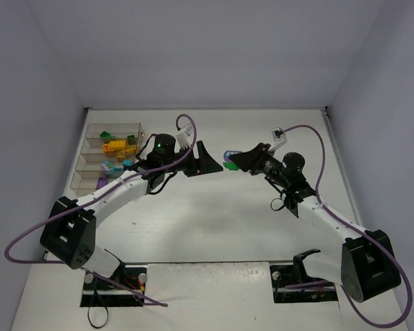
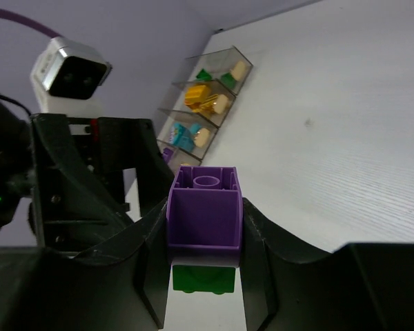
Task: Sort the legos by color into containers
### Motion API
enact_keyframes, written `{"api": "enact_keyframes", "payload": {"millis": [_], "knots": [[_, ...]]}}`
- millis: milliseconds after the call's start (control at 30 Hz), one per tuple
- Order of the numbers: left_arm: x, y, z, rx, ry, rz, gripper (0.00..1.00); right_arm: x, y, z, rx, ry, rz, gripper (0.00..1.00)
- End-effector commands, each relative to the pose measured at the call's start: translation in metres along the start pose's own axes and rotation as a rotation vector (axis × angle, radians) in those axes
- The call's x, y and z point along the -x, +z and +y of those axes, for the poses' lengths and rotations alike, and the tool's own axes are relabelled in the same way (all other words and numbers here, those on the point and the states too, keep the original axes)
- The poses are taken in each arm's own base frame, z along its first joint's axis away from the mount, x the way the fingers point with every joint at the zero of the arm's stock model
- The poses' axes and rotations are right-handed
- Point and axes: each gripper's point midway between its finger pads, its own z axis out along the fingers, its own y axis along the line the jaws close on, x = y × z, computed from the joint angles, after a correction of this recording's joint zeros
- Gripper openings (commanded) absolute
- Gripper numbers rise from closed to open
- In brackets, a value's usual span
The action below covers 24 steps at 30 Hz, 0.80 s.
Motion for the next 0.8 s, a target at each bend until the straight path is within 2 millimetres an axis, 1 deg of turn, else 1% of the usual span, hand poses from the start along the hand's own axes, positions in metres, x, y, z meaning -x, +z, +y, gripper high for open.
{"api": "enact_keyframes", "payload": {"millis": [0, 200, 233, 300, 367, 400, 500, 600, 633, 700, 767], "knots": [[0.033, 0.0, -0.056, -0.201, 0.047, -0.084, 0.66, 0.029, -0.004, 0.056, 0.25, -0.043, -0.097, 0.0], [0.028, 0.006, -0.071, -0.287, 0.043, -0.081, 0.66, 0.026, -0.006, 0.064, 0.307, -0.035, -0.091, 0.0], [0.03, 0.006, -0.075, -0.306, 0.048, -0.092, 0.66, 0.026, -0.006, 0.063, 0.308, -0.03, -0.092, 0.0], [0.029, 0.009, -0.077, -0.317, 0.041, -0.093, 0.66, 0.028, -0.007, 0.066, 0.321, -0.022, -0.103, 0.0], [0.033, 0.008, -0.084, -0.353, 0.037, -0.114, 0.65, 0.029, -0.007, 0.069, 0.337, -0.023, -0.108, 0.0], [0.033, 0.008, -0.085, -0.361, 0.033, -0.116, 0.65, 0.029, -0.007, 0.068, 0.336, -0.017, -0.106, 0.0], [0.037, 0.007, -0.092, -0.403, 0.032, -0.138, 0.59, 0.032, -0.006, 0.07, 0.348, -0.01, -0.119, 0.0], [0.036, 0.007, -0.093, -0.418, 0.026, -0.134, 0.52, 0.035, -0.006, 0.075, 0.365, -0.003, -0.124, 0.0], [0.037, 0.005, -0.095, -0.428, 0.028, -0.138, 0.47, 0.036, -0.007, 0.075, 0.366, -0.003, -0.127, 0.0], [0.036, 0.004, -0.097, -0.445, 0.035, -0.14, 0.44, 0.039, -0.007, 0.076, 0.369, -0.004, -0.132, 0.0], [0.035, 0.002, -0.099, -0.46, 0.039, -0.137, 0.44, 0.041, -0.008, 0.078, 0.377, 0.001, -0.137, 0.0]]}}
